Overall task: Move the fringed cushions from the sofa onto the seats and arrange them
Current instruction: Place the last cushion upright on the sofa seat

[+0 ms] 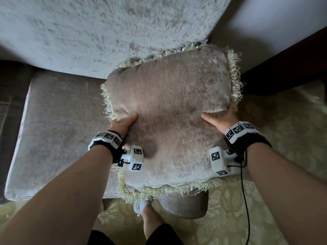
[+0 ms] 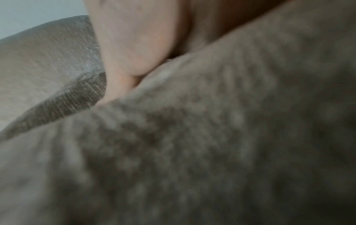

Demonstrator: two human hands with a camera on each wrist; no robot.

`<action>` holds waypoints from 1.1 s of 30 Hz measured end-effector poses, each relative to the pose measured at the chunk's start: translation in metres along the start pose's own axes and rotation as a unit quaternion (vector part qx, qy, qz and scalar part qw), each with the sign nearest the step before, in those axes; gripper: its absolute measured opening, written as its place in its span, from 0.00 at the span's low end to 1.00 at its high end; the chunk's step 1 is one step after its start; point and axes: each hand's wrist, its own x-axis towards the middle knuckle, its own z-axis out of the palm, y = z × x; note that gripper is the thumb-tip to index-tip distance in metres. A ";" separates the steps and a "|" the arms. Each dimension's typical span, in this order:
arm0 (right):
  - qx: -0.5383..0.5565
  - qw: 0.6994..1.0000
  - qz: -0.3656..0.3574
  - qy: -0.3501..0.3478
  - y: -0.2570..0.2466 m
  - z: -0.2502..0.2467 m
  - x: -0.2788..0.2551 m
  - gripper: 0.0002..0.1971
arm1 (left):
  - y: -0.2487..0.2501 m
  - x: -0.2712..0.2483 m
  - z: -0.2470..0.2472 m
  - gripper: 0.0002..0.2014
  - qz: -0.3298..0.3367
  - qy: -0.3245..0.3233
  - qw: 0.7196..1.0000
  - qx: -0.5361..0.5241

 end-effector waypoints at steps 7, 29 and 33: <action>0.091 0.995 -0.005 0.031 0.001 -0.017 -0.012 0.60 | 0.014 -0.026 -0.008 0.64 0.048 0.013 0.998 -0.038; 0.340 0.935 -0.099 0.015 -0.094 -0.003 -0.187 0.45 | 0.140 -0.174 -0.168 0.45 0.249 0.099 0.963 0.028; 0.324 0.939 -0.117 0.022 -0.130 0.009 -0.236 0.66 | 0.170 -0.212 -0.225 0.44 0.286 0.102 0.952 0.032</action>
